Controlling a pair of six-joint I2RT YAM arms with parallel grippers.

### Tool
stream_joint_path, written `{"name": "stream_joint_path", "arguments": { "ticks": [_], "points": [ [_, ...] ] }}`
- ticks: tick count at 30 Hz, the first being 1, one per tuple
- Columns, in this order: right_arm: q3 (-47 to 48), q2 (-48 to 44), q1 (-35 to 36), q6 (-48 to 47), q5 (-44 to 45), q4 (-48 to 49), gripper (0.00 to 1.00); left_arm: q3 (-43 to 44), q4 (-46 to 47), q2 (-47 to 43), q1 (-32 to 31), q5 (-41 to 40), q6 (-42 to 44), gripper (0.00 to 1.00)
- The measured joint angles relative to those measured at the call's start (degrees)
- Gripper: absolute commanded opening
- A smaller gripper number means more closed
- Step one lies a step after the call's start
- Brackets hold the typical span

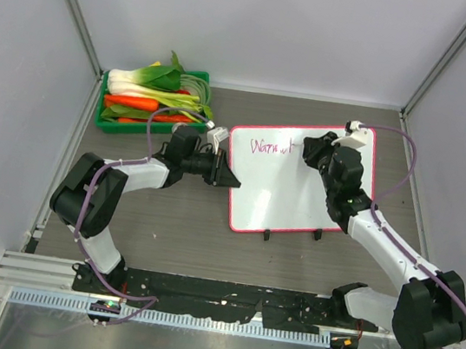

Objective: Write a sentence on the whiteboard

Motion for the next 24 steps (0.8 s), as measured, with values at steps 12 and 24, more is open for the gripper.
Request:
{"name": "stream_joint_path", "arguments": {
  "ticks": [12,24],
  "points": [
    [-1.92,-1.97,-0.17,-0.59,0.17,-0.66,0.01,0.09,-0.11,0.0,0.0,0.0,0.0,0.0],
    [-4.0,-3.74,-0.28,-0.55,-0.48,-0.48,0.01,0.09,-0.24,0.0,-0.02,-0.04,-0.02,0.0]
  ]
}}
